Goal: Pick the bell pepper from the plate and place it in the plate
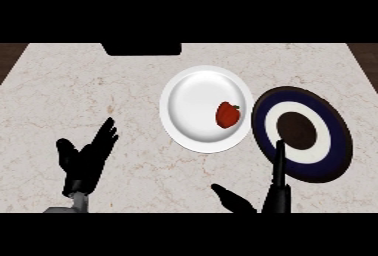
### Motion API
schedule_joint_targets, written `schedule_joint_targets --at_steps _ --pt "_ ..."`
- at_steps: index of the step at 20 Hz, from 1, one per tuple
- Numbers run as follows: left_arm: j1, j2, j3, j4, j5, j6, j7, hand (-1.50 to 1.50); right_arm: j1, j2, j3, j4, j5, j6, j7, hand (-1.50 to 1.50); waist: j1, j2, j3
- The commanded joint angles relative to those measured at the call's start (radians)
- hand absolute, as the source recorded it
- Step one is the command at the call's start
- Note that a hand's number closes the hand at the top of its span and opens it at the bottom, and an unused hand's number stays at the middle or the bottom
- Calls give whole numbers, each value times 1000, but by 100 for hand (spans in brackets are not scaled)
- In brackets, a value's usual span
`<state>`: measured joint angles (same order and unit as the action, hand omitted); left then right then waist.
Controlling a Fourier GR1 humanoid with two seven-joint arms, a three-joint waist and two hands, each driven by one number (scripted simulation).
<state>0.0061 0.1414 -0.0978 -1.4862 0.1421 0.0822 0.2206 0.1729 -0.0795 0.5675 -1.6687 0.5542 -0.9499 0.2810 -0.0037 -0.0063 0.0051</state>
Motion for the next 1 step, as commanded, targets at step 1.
schedule_joint_targets --at_steps 1 --pt "-4 -1 11 32 9 -23 46 0 60 18 27 -58 90 1 55 -150 0 6 -5"
